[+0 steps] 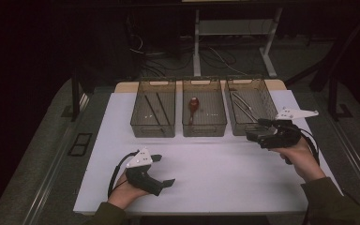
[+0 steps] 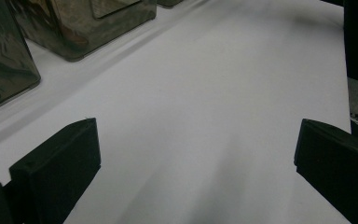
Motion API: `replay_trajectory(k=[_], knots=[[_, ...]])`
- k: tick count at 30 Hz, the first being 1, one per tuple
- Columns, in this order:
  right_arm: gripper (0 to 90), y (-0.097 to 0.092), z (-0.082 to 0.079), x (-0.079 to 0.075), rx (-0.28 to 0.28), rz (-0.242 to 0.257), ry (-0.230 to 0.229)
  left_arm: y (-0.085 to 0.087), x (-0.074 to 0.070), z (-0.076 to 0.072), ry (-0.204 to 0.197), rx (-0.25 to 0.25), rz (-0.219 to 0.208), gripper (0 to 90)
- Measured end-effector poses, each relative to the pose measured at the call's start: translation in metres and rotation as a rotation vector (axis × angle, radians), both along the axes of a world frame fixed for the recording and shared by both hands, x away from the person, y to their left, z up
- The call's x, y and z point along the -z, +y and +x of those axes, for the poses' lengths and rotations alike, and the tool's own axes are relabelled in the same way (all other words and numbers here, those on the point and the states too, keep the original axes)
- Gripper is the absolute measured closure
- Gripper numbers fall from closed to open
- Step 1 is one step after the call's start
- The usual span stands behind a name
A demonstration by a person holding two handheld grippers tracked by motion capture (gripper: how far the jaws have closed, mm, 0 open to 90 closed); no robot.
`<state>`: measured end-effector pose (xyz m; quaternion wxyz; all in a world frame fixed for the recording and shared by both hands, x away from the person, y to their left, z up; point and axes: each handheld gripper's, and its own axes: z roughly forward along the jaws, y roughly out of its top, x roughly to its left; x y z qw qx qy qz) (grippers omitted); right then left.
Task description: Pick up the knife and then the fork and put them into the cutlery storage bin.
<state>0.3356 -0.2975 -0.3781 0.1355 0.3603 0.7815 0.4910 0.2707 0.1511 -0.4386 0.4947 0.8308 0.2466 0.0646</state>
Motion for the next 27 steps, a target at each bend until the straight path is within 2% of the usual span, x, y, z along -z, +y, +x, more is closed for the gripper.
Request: replay_trajectory(k=[6, 8, 15, 24, 27], knots=[[13.5, 0.004, -0.013, 0.007, 0.01, 0.01, -0.033, 0.0, -0.001, 0.0, -0.003, 0.001, 0.0, 0.0], [13.4, 0.005, -0.017, 0.01, 0.006, 0.014, -0.032, 0.0, -0.001, -0.001, -0.003, 0.001, 0.0, 0.0], [11.6, 0.011, -0.033, 0.025, 0.008, -0.008, -0.06, 0.001, -0.002, -0.001, -0.003, -0.003, -0.003, 0.0], [11.5, 0.012, -0.048, 0.042, 0.017, -0.032, -0.051, 0.002, -0.002, -0.001, -0.008, -0.006, -0.007, 0.0], [11.5, 0.011, -0.052, 0.047, 0.025, -0.027, -0.046, 0.002, -0.002, -0.001, -0.008, -0.006, -0.009, 0.0]])
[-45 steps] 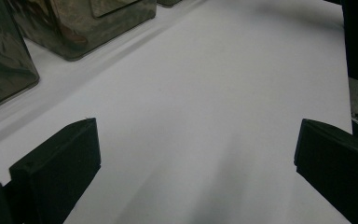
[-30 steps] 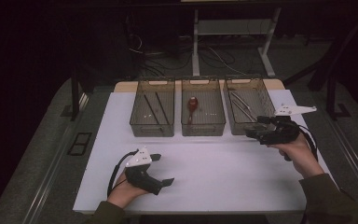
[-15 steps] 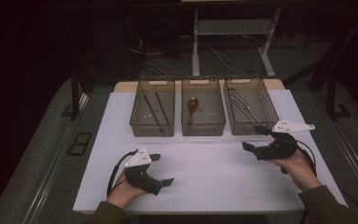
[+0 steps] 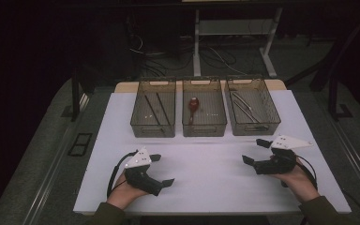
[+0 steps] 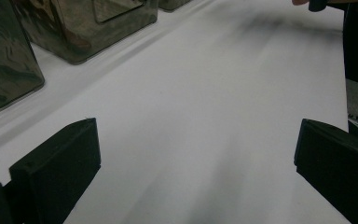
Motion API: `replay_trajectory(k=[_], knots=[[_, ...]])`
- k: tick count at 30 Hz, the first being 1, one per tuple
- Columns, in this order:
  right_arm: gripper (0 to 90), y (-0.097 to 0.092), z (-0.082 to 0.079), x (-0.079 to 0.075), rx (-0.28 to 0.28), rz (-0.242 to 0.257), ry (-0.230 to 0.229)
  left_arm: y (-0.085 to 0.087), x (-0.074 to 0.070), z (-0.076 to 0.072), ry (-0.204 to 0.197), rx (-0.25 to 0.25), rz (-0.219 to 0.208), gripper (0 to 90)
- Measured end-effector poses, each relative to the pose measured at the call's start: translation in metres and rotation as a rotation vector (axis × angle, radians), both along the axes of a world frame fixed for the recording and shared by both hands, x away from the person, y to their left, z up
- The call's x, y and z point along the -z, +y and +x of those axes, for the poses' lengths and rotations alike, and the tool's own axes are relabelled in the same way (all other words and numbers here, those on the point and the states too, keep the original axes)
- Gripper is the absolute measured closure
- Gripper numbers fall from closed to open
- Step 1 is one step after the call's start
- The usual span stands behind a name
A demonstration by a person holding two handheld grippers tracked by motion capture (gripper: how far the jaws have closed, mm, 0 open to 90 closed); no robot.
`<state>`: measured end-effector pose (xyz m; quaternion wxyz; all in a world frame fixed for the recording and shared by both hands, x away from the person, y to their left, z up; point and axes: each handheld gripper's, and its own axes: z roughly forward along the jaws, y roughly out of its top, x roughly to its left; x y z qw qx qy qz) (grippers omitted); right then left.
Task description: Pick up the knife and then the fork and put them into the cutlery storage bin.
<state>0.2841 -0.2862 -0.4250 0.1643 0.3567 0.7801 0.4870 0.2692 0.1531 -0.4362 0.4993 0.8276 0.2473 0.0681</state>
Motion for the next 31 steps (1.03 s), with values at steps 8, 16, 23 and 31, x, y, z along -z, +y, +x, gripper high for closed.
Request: replay_trajectory(k=[8, 16, 23, 31], knots=[[11.5, -0.003, -0.011, 0.01, 0.002, -0.035, 0.011, 0.001, -0.001, -0.001, 0.0, 0.002, 0.002, 0.0], [11.6, -0.007, -0.019, 0.016, 0.014, -0.036, 0.002, 0.001, 0.0, -0.001, 0.0, -0.001, 0.002, 0.0], [11.5, -0.015, -0.027, 0.017, 0.026, -0.046, -0.003, 0.002, -0.001, -0.002, 0.0, -0.005, 0.002, 0.0], [11.5, -0.02, -0.028, 0.015, 0.038, -0.035, -0.007, 0.002, 0.0, -0.001, -0.003, -0.006, 0.008, 0.0]])
